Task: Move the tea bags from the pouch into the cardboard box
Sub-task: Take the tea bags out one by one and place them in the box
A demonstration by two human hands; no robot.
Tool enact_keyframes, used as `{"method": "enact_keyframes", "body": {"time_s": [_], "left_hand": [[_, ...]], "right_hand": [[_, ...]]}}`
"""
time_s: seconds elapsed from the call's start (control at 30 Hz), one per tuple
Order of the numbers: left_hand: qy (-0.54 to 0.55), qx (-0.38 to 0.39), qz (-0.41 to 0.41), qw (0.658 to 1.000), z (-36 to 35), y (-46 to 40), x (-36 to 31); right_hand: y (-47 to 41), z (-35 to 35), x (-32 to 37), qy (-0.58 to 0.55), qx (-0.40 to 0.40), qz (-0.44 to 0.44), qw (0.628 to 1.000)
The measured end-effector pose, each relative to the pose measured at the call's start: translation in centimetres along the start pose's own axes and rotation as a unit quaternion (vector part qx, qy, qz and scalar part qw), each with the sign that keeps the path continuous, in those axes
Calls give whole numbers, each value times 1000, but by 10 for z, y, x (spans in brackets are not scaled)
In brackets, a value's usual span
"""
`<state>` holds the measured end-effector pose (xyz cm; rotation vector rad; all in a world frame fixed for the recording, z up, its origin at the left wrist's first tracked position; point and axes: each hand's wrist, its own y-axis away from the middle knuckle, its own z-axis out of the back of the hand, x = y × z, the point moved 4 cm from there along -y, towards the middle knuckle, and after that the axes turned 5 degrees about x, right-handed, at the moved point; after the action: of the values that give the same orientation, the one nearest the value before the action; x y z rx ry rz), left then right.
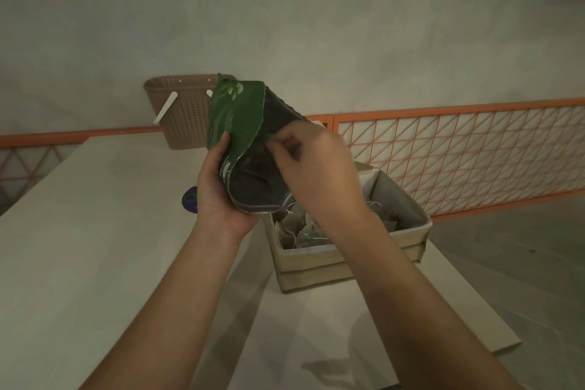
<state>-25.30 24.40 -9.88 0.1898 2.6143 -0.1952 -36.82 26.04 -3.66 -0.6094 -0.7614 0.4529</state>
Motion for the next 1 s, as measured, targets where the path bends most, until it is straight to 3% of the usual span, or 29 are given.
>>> {"method": "enact_keyframes", "body": {"time_s": [0.13,0.43,0.8,1.0], "left_hand": [[5,30,18,999,-1,-4,5],[12,39,22,999,3,-18,13],[12,48,7,999,4,-20,19],[5,46,16,999,1,-19,22]], "right_hand": [[4,22,-12,-209,-49,-92,972],[-3,66,-24,-441,-62,-149,883],[-17,81,-96,-299,-42,-210,930],[4,41,-148,-84,75,-271,956]]}}
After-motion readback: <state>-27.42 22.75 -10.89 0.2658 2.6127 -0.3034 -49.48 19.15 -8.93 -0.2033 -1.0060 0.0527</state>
